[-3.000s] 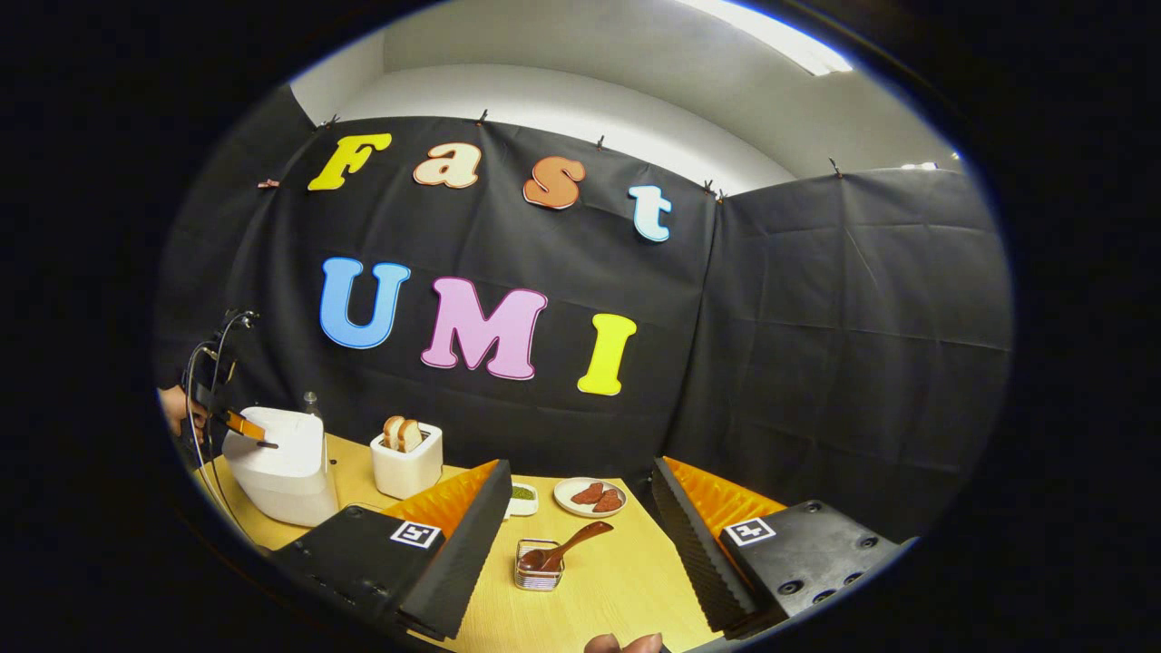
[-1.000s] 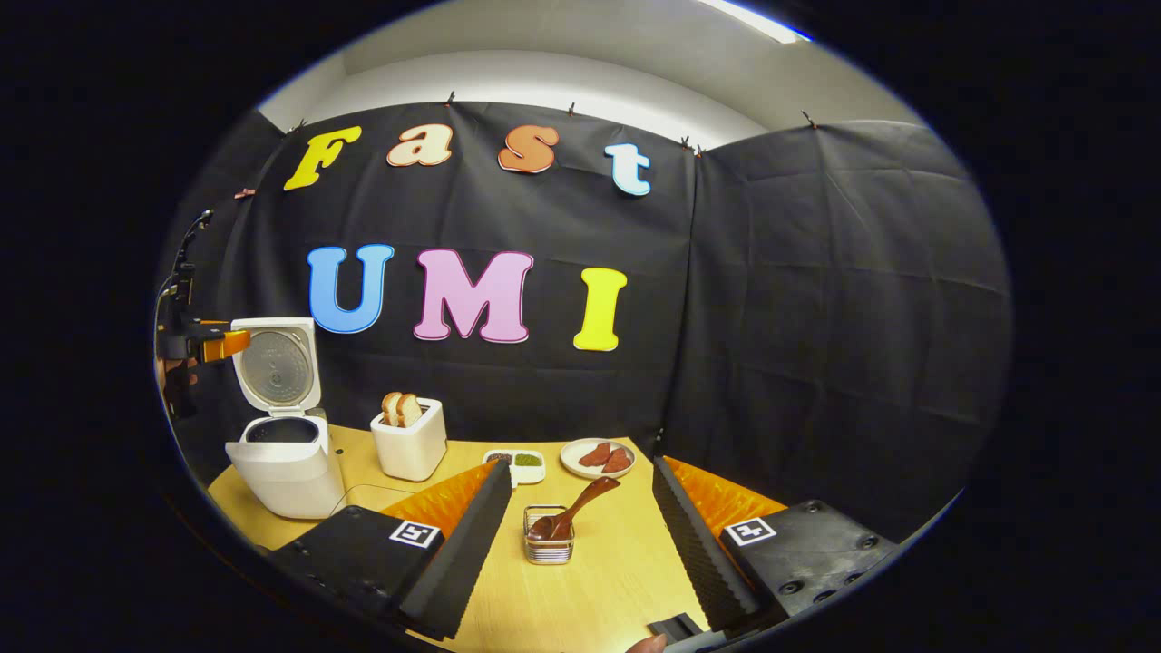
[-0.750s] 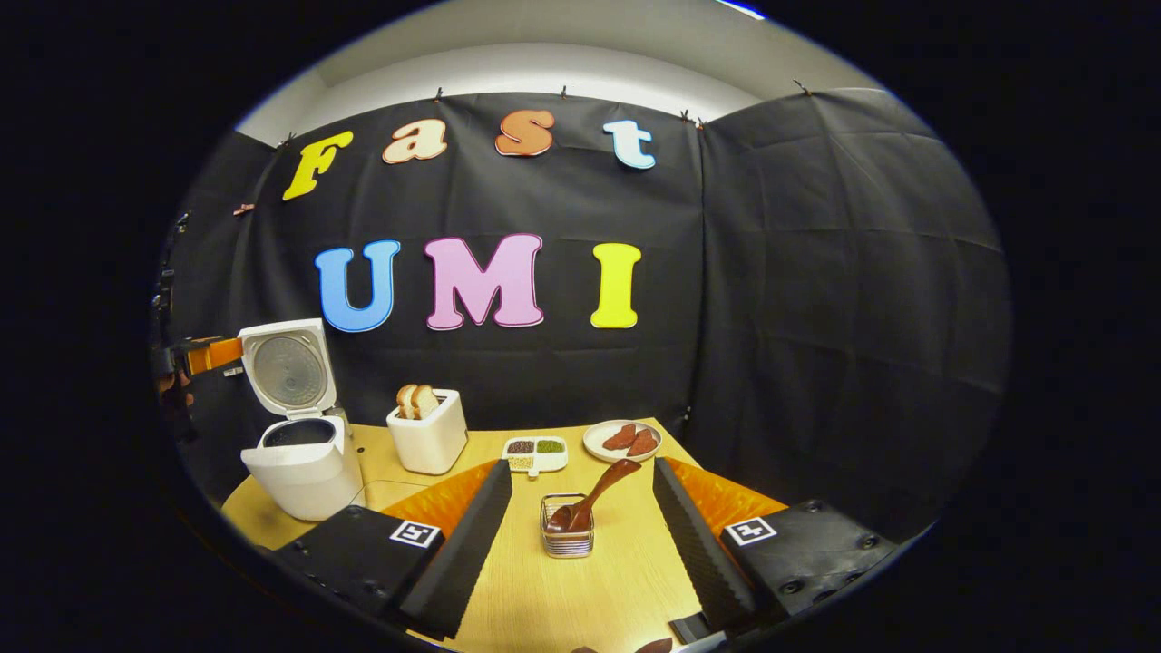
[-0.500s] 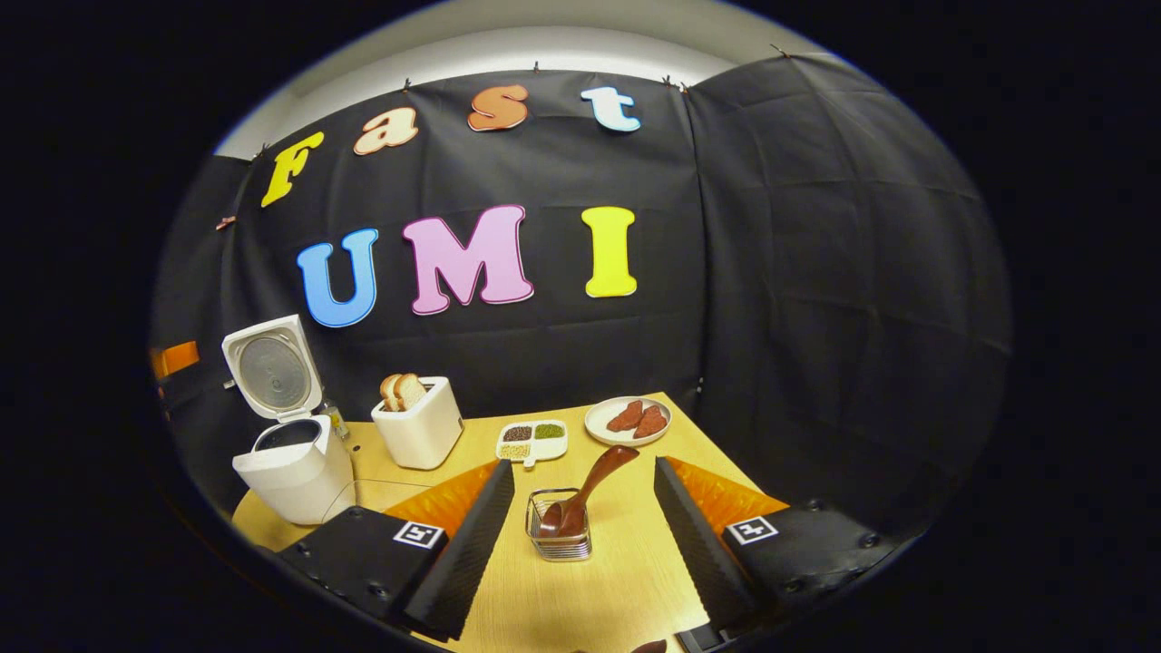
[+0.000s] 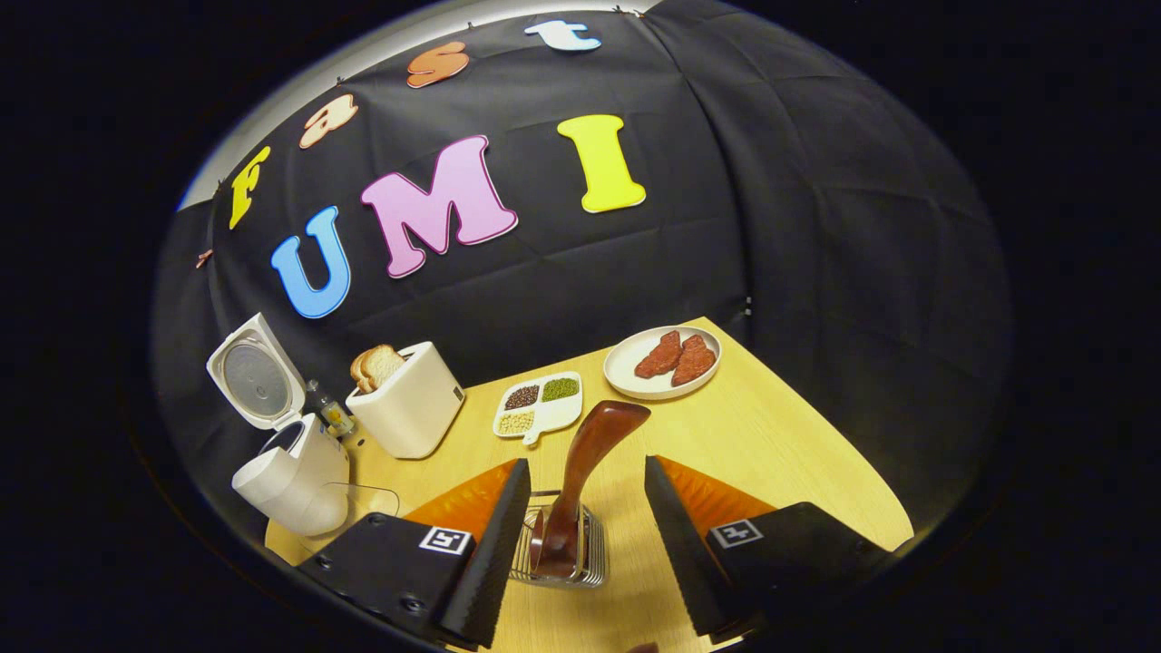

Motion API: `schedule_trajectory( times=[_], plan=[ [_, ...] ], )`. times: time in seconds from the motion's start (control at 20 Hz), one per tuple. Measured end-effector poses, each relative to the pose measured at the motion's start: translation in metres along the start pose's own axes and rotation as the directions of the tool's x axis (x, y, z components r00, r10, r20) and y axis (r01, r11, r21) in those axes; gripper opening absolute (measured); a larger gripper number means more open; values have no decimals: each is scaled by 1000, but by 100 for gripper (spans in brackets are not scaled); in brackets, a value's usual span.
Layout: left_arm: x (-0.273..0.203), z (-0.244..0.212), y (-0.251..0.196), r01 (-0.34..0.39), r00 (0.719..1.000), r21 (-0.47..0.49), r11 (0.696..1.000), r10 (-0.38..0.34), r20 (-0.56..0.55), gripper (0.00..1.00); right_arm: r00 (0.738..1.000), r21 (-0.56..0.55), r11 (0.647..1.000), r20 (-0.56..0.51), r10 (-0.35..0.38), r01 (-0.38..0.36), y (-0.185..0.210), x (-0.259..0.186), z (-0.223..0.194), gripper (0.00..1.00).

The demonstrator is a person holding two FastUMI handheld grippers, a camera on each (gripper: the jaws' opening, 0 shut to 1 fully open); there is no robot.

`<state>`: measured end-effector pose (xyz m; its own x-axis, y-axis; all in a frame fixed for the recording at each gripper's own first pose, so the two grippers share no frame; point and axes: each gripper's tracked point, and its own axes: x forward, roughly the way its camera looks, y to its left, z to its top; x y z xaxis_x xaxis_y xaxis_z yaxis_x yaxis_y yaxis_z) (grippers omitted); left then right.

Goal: Close the left gripper, press the button to open the rice cooker; take a wooden spoon from the chopstick holder with the right hand, scoop a spoonful of rice and pour it into the rice cooker, then put the wooden spoon back into the chopstick holder.

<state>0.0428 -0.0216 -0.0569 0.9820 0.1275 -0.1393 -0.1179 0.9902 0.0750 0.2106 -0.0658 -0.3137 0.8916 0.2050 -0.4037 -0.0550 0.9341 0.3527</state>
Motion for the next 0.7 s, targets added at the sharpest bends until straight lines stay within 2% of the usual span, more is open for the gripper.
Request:
schedule_trajectory(
  times=[0.15, 0.3, 0.4, 0.5, 0.7],
  plan=[
    [3, -6, -4, -32, 999, -27, 999, 31, -35, 97, 997, 27, 999, -57, 43, -41, 3, 37, -15, 79],
    [4, -10, 8, -88, 995, -29, 996, 86, -60, 97, 993, 52, 997, -100, 57, -52, 12, 55, -27, 41],
    [2, -13, 15, -116, 991, -20, 993, 115, -71, 97, 993, 15, 998, -99, 61, -60, 16, 51, -31, 28],
    [0, -15, 19, -122, 990, -27, 992, 120, -70, 97, 994, -5, 998, -93, 63, -63, 23, 38, -36, 28],
    [5, -16, 22, -72, 996, -47, 996, 70, -54, 98, 995, -37, 998, -90, 50, -54, 35, 28, -53, 28]
  ],
)
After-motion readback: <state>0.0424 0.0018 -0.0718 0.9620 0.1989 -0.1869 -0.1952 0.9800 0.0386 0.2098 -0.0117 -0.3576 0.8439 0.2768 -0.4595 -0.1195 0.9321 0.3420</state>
